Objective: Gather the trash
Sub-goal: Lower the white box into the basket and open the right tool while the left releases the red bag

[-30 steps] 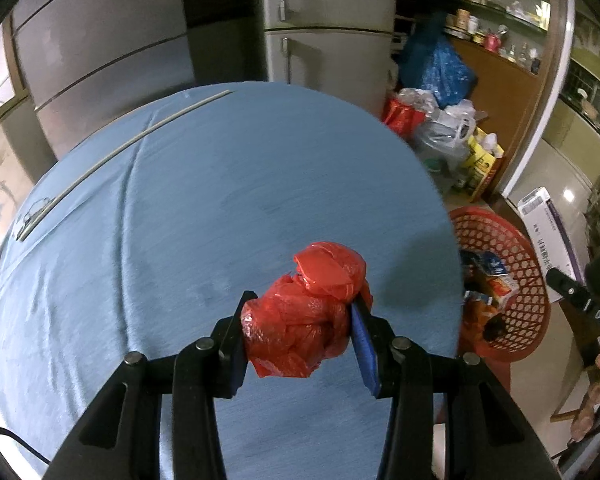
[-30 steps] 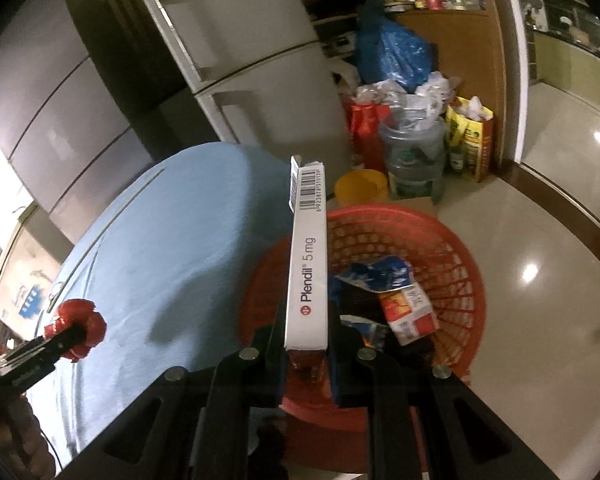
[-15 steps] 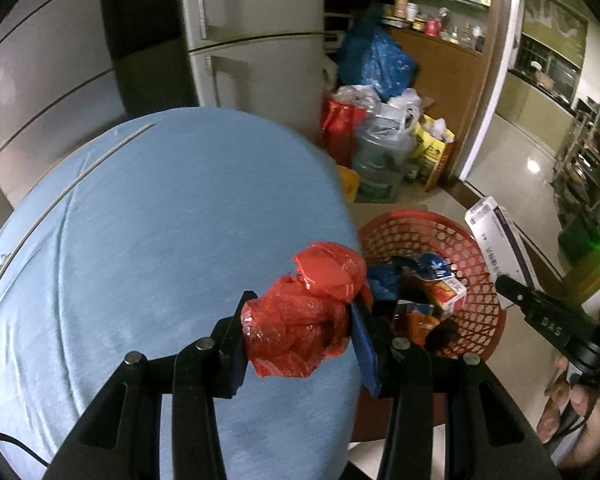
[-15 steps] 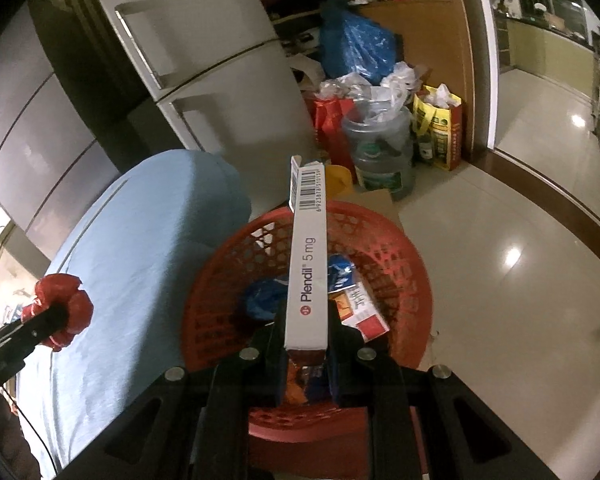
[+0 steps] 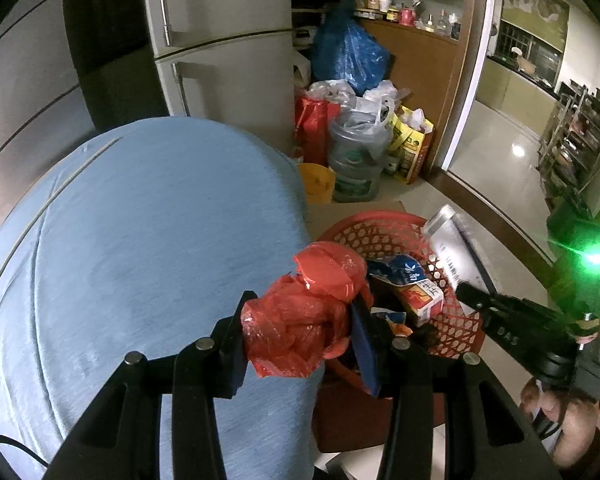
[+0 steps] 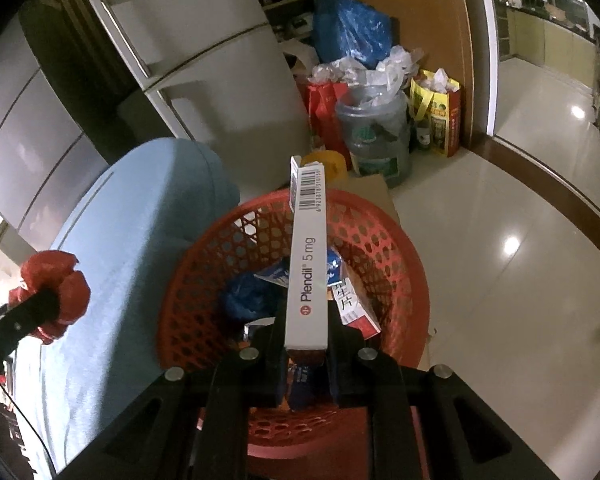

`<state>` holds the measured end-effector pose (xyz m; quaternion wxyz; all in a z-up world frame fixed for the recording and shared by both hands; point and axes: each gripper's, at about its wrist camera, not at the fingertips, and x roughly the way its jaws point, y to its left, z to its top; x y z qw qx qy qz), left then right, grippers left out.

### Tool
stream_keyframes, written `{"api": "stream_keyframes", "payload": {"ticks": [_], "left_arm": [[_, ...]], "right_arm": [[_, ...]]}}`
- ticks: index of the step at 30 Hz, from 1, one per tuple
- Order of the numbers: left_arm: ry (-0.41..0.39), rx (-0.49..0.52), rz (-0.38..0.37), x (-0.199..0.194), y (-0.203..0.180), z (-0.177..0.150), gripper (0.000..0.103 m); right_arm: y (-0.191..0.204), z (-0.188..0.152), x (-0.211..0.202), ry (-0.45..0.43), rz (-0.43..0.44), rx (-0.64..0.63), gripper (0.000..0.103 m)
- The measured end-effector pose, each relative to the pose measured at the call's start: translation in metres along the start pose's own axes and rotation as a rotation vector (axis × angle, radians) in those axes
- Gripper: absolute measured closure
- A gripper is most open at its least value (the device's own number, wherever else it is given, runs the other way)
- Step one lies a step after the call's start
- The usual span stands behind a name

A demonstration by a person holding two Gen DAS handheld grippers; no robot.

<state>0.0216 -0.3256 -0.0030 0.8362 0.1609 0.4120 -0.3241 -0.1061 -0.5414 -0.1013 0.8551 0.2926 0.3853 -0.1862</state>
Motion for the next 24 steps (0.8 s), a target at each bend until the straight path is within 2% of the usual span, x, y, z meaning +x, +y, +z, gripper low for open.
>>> {"api": "stream_keyframes", "payload": {"ticks": [2, 7, 19, 24], "left_arm": [[0.005, 0.001, -0.003, 0.003, -0.003, 0.001, 0.057], [0.018, 0.014, -0.012, 0.011, -0.010, 0.005, 0.057], [0.056, 0.080, -0.058, 0.033, -0.042, 0.013, 0.057], [0.077, 0.094, -0.072, 0.041, -0.052, 0.015, 0.057]], "right_arm": [[-0.002, 0.000, 0.006, 0.013, -0.012, 0.003, 0.084], [-0.012, 0.002, -0.001, -0.012, -0.015, 0.033, 0.074], [-0.036, 0.008, -0.042, -0.107, -0.008, 0.127, 0.073], [-0.041, 0.008, -0.047, -0.117, -0.007, 0.138, 0.073]]}}
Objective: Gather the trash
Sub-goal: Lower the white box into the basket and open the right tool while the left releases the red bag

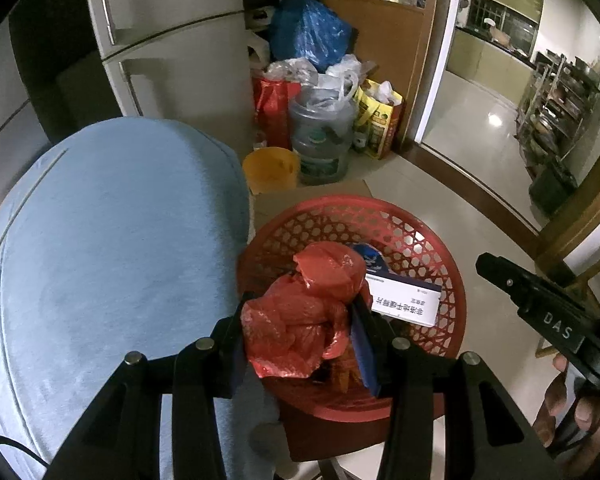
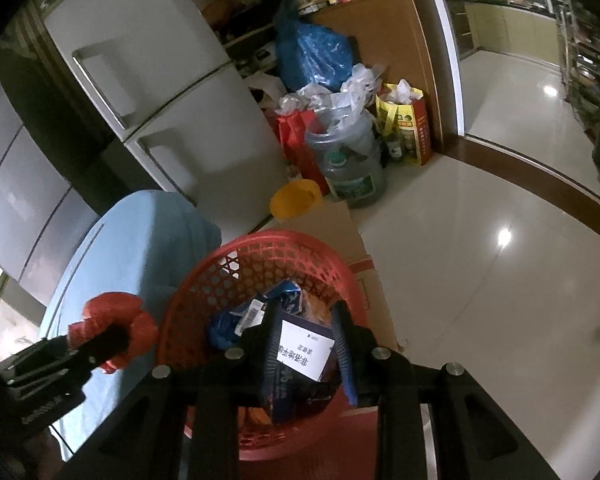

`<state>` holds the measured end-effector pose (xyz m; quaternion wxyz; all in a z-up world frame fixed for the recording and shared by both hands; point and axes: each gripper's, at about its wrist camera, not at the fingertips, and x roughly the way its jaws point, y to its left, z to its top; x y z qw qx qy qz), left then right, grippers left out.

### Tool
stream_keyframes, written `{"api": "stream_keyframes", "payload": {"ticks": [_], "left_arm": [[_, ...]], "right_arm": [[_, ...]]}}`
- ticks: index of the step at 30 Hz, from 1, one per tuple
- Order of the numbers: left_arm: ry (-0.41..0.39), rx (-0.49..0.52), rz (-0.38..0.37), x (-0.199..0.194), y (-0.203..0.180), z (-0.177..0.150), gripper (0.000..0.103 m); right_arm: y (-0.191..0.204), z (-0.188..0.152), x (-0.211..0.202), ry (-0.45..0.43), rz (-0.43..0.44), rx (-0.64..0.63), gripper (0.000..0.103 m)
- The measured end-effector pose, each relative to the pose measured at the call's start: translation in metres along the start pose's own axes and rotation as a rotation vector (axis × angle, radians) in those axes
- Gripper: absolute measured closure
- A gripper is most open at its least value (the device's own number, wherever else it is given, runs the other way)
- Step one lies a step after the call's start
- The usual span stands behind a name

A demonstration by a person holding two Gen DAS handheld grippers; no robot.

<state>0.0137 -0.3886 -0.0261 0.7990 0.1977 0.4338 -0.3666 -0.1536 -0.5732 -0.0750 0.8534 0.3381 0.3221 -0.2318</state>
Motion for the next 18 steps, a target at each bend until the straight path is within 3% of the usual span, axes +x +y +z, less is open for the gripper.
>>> {"api": "stream_keyframes", "payload": {"ticks": [18], "left_arm": [[0.035, 0.009, -0.010, 0.021, -0.012, 0.010, 0.057]], "right_arm": [[0.000, -0.007, -0.003, 0.012, -0.003, -0.004, 0.073]]}}
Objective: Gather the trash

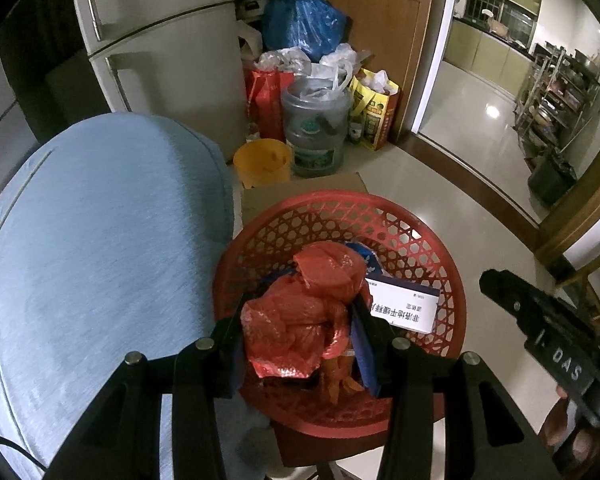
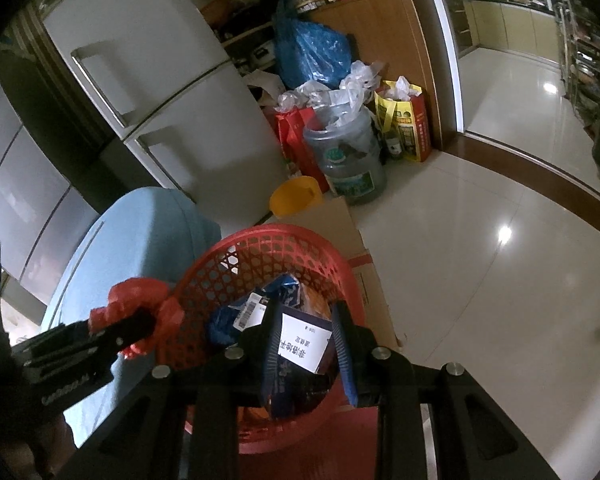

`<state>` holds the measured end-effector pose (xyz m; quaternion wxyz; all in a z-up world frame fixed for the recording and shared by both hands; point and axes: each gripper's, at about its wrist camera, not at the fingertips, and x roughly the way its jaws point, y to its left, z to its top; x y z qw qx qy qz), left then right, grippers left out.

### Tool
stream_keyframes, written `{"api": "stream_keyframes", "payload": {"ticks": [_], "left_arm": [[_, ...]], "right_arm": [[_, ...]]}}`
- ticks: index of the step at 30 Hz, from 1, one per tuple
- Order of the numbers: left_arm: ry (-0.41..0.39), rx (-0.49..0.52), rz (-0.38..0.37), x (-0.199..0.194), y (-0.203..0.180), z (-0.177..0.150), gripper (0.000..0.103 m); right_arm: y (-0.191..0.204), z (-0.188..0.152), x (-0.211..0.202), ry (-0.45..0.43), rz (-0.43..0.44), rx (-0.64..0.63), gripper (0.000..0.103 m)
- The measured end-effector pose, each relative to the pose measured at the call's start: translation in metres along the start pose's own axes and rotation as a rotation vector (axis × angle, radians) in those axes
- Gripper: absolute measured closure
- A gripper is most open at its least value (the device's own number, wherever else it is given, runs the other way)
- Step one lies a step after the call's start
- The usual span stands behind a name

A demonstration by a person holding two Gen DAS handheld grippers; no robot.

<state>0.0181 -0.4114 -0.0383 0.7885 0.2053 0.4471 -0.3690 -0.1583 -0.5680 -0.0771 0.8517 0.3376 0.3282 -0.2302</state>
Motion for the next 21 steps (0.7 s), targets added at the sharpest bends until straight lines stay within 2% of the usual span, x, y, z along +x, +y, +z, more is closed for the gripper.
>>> {"api": "stream_keyframes", "payload": {"ticks": [5, 8, 10, 11, 12, 13, 16, 21], "left_arm": [[0.017, -0.010, -0.012, 0.006, 0.001, 0.002, 0.054], [0.037, -0.024, -0.013, 0.011, 0.004, 0.003, 0.044], [0.030, -0.029, -0.005, 0.010, 0.005, 0.004, 0.042], [0.027, -0.034, -0.005, 0.008, 0.007, 0.004, 0.041], [0.026, -0.037, -0.009, 0.007, 0.008, 0.003, 0.041], [0.025, -0.040, -0.013, 0.005, 0.010, 0.003, 0.041], [0.005, -0.053, -0.015, -0.008, 0.019, 0.000, 0.041], [-0.055, -0.137, 0.008, -0.040, 0.053, -0.014, 0.030]], "right_arm": [[0.000, 0.000, -0.002, -0.003, -0.014, -0.002, 0.073], [0.000, 0.001, -0.004, -0.007, -0.031, -0.004, 0.073], [-0.001, 0.001, -0.008, -0.014, -0.037, -0.005, 0.072], [-0.001, 0.001, -0.011, -0.020, -0.042, -0.008, 0.069], [-0.001, 0.001, -0.014, -0.024, -0.047, -0.009, 0.053], [-0.002, 0.000, -0.018, -0.036, -0.051, -0.006, 0.030], [0.000, 0.001, -0.029, -0.063, -0.056, 0.001, 0.027], [0.021, -0.002, -0.035, -0.065, -0.044, -0.044, 0.027]]}}
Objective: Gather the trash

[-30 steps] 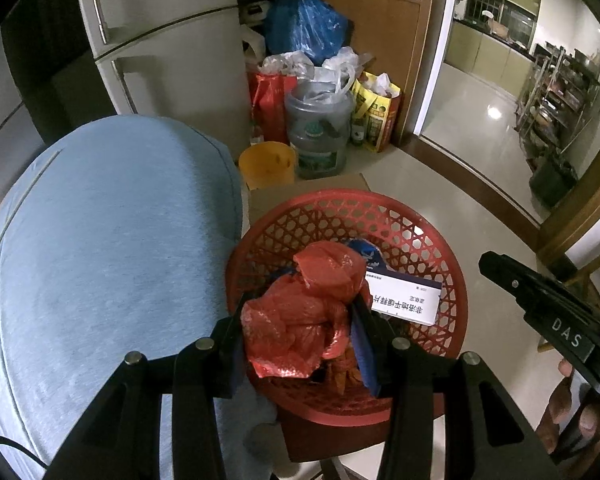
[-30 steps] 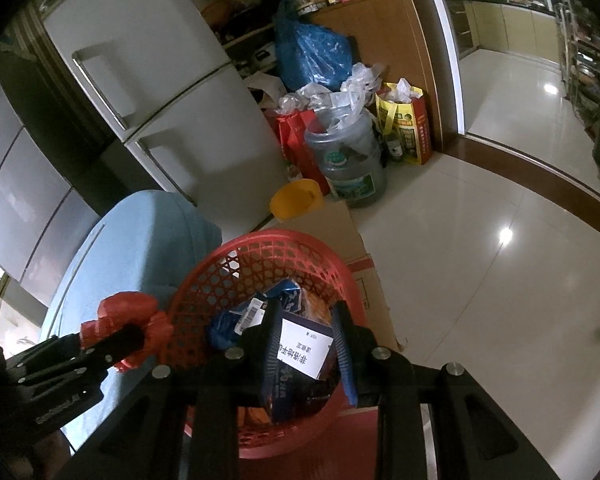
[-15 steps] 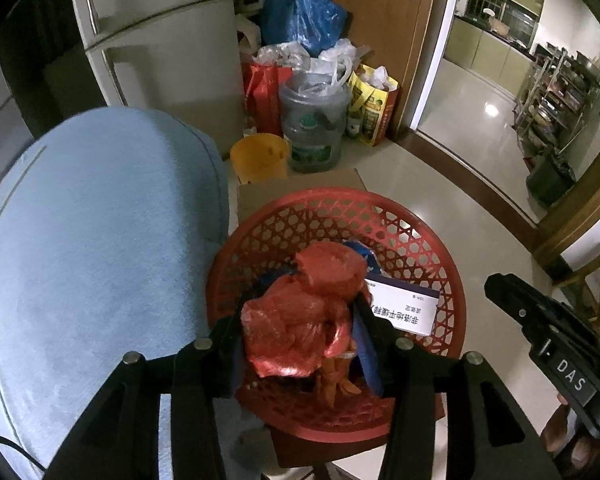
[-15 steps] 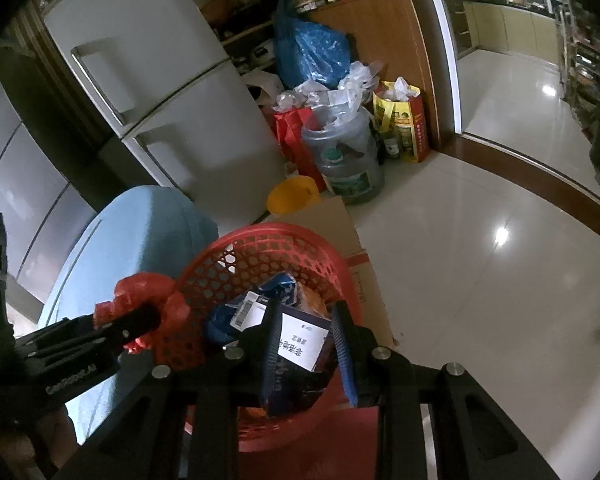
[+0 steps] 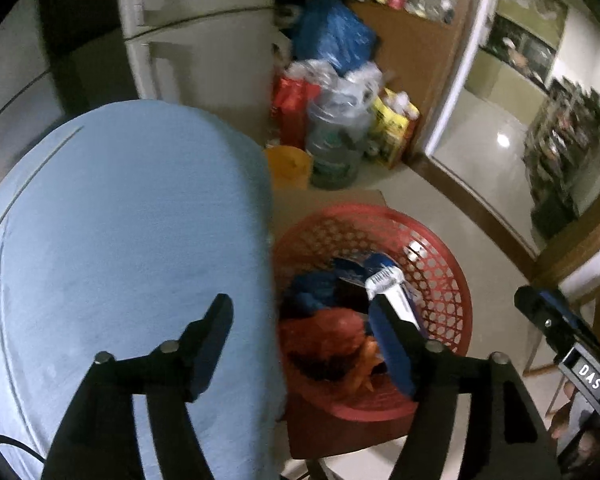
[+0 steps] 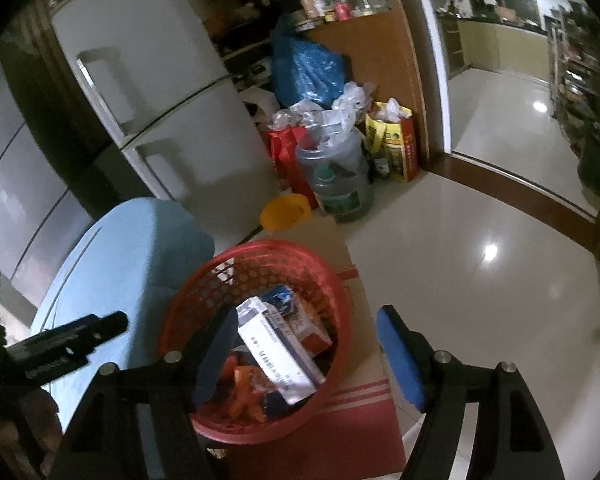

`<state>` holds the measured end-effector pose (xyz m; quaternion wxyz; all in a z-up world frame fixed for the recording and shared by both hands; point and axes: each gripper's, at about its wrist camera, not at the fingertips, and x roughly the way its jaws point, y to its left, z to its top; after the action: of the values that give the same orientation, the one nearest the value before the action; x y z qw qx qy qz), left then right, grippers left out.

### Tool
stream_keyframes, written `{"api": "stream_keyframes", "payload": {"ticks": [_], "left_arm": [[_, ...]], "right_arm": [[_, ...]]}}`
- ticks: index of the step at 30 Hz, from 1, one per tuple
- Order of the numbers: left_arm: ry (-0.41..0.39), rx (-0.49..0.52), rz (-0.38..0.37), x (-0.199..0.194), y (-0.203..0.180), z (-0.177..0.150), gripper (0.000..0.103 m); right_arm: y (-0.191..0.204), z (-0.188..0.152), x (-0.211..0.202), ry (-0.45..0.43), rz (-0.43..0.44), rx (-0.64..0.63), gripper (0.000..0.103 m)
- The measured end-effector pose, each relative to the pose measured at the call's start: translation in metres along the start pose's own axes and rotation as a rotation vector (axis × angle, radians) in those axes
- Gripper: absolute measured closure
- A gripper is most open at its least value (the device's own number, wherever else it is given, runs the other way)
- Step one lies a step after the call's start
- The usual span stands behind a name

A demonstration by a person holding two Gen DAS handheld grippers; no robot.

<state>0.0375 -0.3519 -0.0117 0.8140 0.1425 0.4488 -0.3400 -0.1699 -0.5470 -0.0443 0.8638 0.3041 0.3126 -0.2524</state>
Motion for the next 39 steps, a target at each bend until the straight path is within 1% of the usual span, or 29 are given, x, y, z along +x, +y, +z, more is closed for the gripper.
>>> {"api": "stream_keyframes", "payload": {"ticks": [8, 13, 17, 24, 32, 35, 39], "left_arm": [[-0.027, -0.086, 0.062, -0.028, 0.049, -0.027, 0.030], [-0.043, -0.100, 0.079, -0.040, 0.061, -0.041, 0.030], [-0.078, -0.095, 0.077, -0.057, 0.063, -0.050, 0.030], [-0.124, -0.069, 0.085, -0.078, 0.064, -0.062, 0.029], [-0.141, -0.053, 0.092, -0.087, 0.062, -0.068, 0.029], [-0.147, -0.056, 0.075, -0.091, 0.062, -0.069, 0.029], [-0.159, -0.050, 0.098, -0.095, 0.061, -0.069, 0.029]], "right_arm": [[0.055, -0.017, -0.003, 0.019, 0.050, -0.097, 0.027], [0.082, -0.037, -0.007, 0.038, 0.039, -0.168, 0.027], [0.095, -0.055, -0.012, 0.055, 0.023, -0.228, 0.027], [0.100, -0.069, -0.023, 0.044, -0.018, -0.247, 0.027], [0.104, -0.065, -0.037, 0.012, -0.036, -0.257, 0.027], [0.104, -0.064, -0.040, 0.002, -0.038, -0.255, 0.026], [0.102, -0.063, -0.041, 0.000, -0.043, -0.245, 0.026]]}}
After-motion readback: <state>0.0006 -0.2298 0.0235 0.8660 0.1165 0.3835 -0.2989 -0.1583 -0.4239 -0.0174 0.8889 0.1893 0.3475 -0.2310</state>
